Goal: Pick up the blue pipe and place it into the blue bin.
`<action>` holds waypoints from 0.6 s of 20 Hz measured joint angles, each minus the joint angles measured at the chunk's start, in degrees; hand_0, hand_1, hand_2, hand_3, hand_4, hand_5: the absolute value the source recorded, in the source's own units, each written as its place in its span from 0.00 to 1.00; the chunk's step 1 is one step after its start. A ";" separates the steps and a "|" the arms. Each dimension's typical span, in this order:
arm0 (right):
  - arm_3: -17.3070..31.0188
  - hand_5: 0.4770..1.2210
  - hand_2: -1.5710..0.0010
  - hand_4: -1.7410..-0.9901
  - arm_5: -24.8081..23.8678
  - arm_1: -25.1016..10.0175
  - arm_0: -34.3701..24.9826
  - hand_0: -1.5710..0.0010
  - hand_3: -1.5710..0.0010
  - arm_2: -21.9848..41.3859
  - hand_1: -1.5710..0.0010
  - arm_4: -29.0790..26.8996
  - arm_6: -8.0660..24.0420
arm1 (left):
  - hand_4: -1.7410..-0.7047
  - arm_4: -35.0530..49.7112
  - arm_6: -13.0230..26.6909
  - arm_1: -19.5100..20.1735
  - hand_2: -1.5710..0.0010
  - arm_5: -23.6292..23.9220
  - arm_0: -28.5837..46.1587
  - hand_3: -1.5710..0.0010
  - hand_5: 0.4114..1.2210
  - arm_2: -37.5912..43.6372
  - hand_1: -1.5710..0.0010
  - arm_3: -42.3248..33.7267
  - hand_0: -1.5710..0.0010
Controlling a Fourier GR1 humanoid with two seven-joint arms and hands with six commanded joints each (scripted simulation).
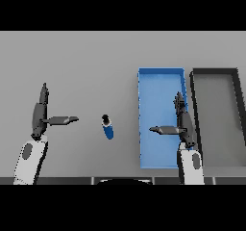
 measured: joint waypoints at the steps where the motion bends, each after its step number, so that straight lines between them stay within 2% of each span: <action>1: 0.01 0.20 1.00 0.71 -0.04 -0.02 -0.02 1.00 1.00 -0.03 1.00 -0.04 0.01 | 0.75 -0.01 -0.27 -0.04 1.00 0.04 -0.02 1.00 0.22 0.01 1.00 -0.02 1.00; 6: -0.23 0.20 1.00 0.71 0.20 -0.30 -0.33 1.00 1.00 -0.31 1.00 -0.56 0.52 | 0.75 -0.20 -0.31 -0.60 1.00 0.21 -0.44 1.00 0.22 -0.33 1.00 0.11 1.00; 7: -2.18 0.20 1.00 0.72 0.94 -4.02 1.80 1.00 1.00 1.42 1.00 3.86 -5.37 | 0.75 -0.71 -3.89 3.20 1.00 -5.47 1.54 1.00 0.22 -1.63 1.00 0.44 1.00; 8: -3.72 0.20 1.00 0.72 0.97 -5.83 3.99 1.00 1.00 2.96 1.00 7.14 -8.06 | 0.75 -0.85 -6.79 6.60 1.00 -9.56 2.89 1.00 0.22 -1.89 1.00 0.46 1.00; 10: -5.64 0.20 1.00 0.73 1.29 -7.68 5.08 1.00 1.00 4.21 1.00 9.66 -8.00 | 0.75 -1.07 -9.17 8.38 1.00 -13.61 3.44 1.00 0.22 -2.68 1.00 1.88 1.00; 12: -6.43 0.20 1.00 0.71 1.58 -7.87 5.82 1.00 1.00 4.77 1.00 10.18 -6.60 | 0.75 -1.25 -9.83 9.02 1.00 -14.98 2.54 1.00 0.23 -3.10 1.00 1.96 1.00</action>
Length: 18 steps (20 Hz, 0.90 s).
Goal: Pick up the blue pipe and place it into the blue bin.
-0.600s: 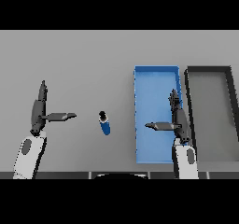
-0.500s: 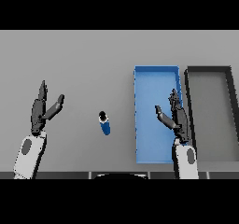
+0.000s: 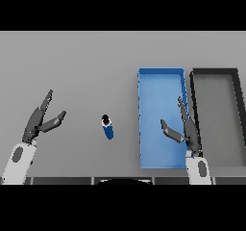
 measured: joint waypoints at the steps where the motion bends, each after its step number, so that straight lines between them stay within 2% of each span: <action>1: -0.43 0.20 1.00 0.72 0.38 -0.43 0.54 1.00 1.00 -0.26 1.00 -0.45 -0.40 | 0.75 0.20 -0.48 0.03 1.00 -0.71 0.19 1.00 0.22 -0.11 1.00 0.30 1.00; 4: -0.36 0.19 1.00 0.75 0.28 -0.40 -0.38 1.00 1.00 0.22 1.00 0.19 0.53 | 0.73 1.47 -2.73 1.90 1.00 -5.14 1.88 1.00 0.20 -1.27 1.00 -2.38 1.00; 7: -0.66 0.19 1.00 0.75 0.35 -0.53 -0.69 1.00 1.00 0.49 1.00 0.48 0.64 | 0.67 1.21 -0.81 4.48 1.00 -8.75 3.67 1.00 0.15 -3.77 1.00 -6.32 1.00; 10: -0.48 0.19 1.00 0.77 0.40 -0.66 -0.59 1.00 1.00 0.38 1.00 0.47 1.20 | 0.61 0.85 1.46 3.93 1.00 -11.82 4.58 1.00 0.11 -7.48 1.00 -8.99 1.00; 14: -0.90 0.19 1.00 0.73 0.20 -0.51 0.06 1.00 1.00 0.05 1.00 0.15 1.47 | 0.58 -3.04 5.61 0.17 1.00 -11.33 3.74 1.00 0.05 -12.84 1.00 -10.69 1.00; 15: -0.59 0.18 1.00 0.72 0.12 -0.40 -0.48 1.00 1.00 -0.20 1.00 -0.16 2.19 | 0.58 -3.97 5.38 -0.39 1.00 -11.45 3.66 1.00 0.05 -13.70 1.00 -10.44 1.00; 18: -0.25 0.20 1.00 0.70 0.69 -0.58 -0.26 1.00 1.00 -0.04 1.00 -0.21 0.85 | 0.57 -5.49 5.74 -3.76 1.00 -11.14 3.09 1.00 0.05 -16.18 1.00 -9.81 1.00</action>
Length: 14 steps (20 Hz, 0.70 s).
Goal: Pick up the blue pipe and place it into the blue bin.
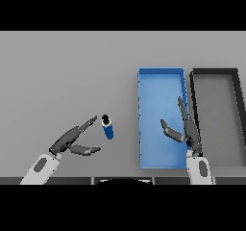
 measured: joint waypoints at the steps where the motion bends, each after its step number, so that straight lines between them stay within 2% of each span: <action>1: -0.45 0.20 1.00 0.70 -0.12 0.18 -0.43 1.00 1.00 -0.24 1.00 -0.49 0.39 | 0.57 -0.97 -0.16 -1.35 1.00 0.38 -0.72 1.00 0.05 -0.55 1.00 1.51 1.00; 3: -0.98 0.20 1.00 0.71 0.11 0.09 0.09 1.00 1.00 -0.20 1.00 -0.61 1.49 | 0.57 -1.20 -0.13 -3.61 1.00 0.70 -3.37 1.00 0.06 -0.83 1.00 2.94 1.00; 7: -2.37 0.21 1.00 0.71 0.15 -0.41 1.18 1.00 1.00 -0.10 1.00 -0.24 1.52 | 0.59 -2.84 -1.04 -9.34 1.00 2.25 -5.79 1.00 0.06 -2.24 1.00 7.57 1.00; 10: -1.66 0.22 1.00 0.69 0.16 -0.31 1.91 1.00 1.00 -0.26 1.00 -0.28 -0.07 | 0.64 -5.06 -1.19 -10.94 1.00 3.02 -7.87 1.00 0.03 -2.82 1.00 11.08 1.00; 12: -1.42 0.23 1.00 0.69 0.00 0.04 1.63 1.00 1.00 -0.17 1.00 -0.24 0.01 | 0.67 -6.94 -0.64 -12.05 1.00 4.38 -8.88 1.00 0.01 -3.29 1.00 13.11 1.00; 13: -1.51 0.23 1.00 0.70 -0.20 -0.37 1.79 1.00 1.00 -0.53 1.00 -0.16 -0.38 | 0.66 -7.27 -0.57 -12.45 1.00 4.32 -9.08 1.00 0.01 -3.58 1.00 13.81 1.00; 14: -1.45 0.23 1.00 0.71 -0.28 -0.42 0.76 1.00 1.00 -0.58 1.00 -0.15 0.67 | 0.64 -6.73 -1.31 -13.74 1.00 4.09 -9.18 1.00 0.02 -3.85 1.00 14.06 1.00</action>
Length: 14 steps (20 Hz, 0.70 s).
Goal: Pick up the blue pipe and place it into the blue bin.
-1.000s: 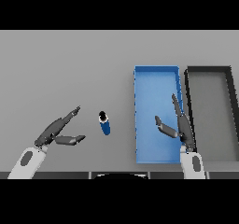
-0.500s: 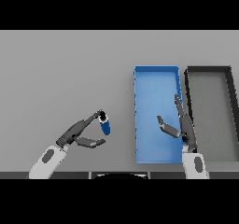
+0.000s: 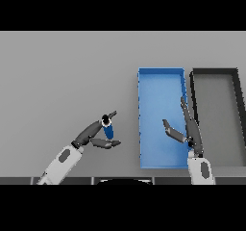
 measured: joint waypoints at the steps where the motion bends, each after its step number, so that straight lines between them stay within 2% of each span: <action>1: -0.04 0.23 1.00 0.71 -0.08 0.03 0.62 1.00 1.00 0.35 1.00 0.61 -0.44 | 0.63 0.40 -0.18 -1.18 1.00 -0.09 -0.36 1.00 0.04 -0.09 1.00 0.65 1.00; 3: 0.10 0.24 1.00 0.71 0.15 0.00 0.84 1.00 1.00 0.40 1.00 0.51 -1.18 | 0.58 0.96 -1.89 -2.03 0.97 -0.38 -0.93 0.97 0.11 0.23 1.00 1.60 1.00; 4: -0.47 0.24 1.00 0.70 0.27 -0.36 1.58 1.00 1.00 0.27 1.00 0.44 -2.04 | 0.54 1.50 -2.67 -3.20 0.90 -0.19 -0.86 0.92 0.17 0.44 0.97 2.39 1.00; 5: -0.10 0.24 1.00 0.70 0.38 -0.64 1.38 1.00 1.00 -0.14 1.00 0.11 -1.93 | 0.48 2.82 -2.77 -4.10 0.80 -0.37 -0.79 0.82 0.25 0.87 0.90 2.11 0.99; 6: 0.38 0.24 1.00 0.69 0.42 -0.28 1.07 1.00 1.00 -0.09 1.00 -0.11 -1.44 | 0.44 3.89 -2.93 -4.88 0.69 -0.69 -0.51 0.66 0.40 1.18 0.80 2.50 0.92; 8: -0.09 0.24 1.00 0.69 0.32 -0.17 1.39 1.00 1.00 -0.09 1.00 -0.19 -1.78 | 0.29 5.61 -3.70 -6.01 0.45 -0.75 -0.56 0.42 0.62 2.20 0.52 3.17 0.62; 9: -0.56 0.24 1.00 0.69 0.24 0.02 1.48 1.00 1.00 0.19 1.00 -0.01 -1.51 | 0.24 5.55 -3.44 -6.26 0.36 -0.60 -0.47 0.34 0.69 2.14 0.42 3.59 0.49; 10: 0.24 0.25 1.00 0.68 0.25 0.18 0.76 1.00 1.00 0.18 1.00 -0.04 -0.61 | 0.19 5.59 -3.35 -6.54 0.29 -1.18 -0.48 0.29 0.75 1.94 0.33 3.60 0.39; 11: -0.38 0.25 1.00 0.68 0.67 0.18 1.23 1.00 1.00 0.38 1.00 -0.33 -1.00 | 0.16 5.48 -3.51 -6.93 0.23 -1.57 -0.28 0.24 0.80 1.65 0.27 3.40 0.32; 14: 0.49 0.23 1.00 0.69 0.49 0.34 0.41 1.00 1.00 0.09 1.00 -0.52 -0.48 | 0.22 3.70 -4.68 -6.79 0.12 0.10 0.25 0.12 0.90 0.55 0.14 1.52 0.16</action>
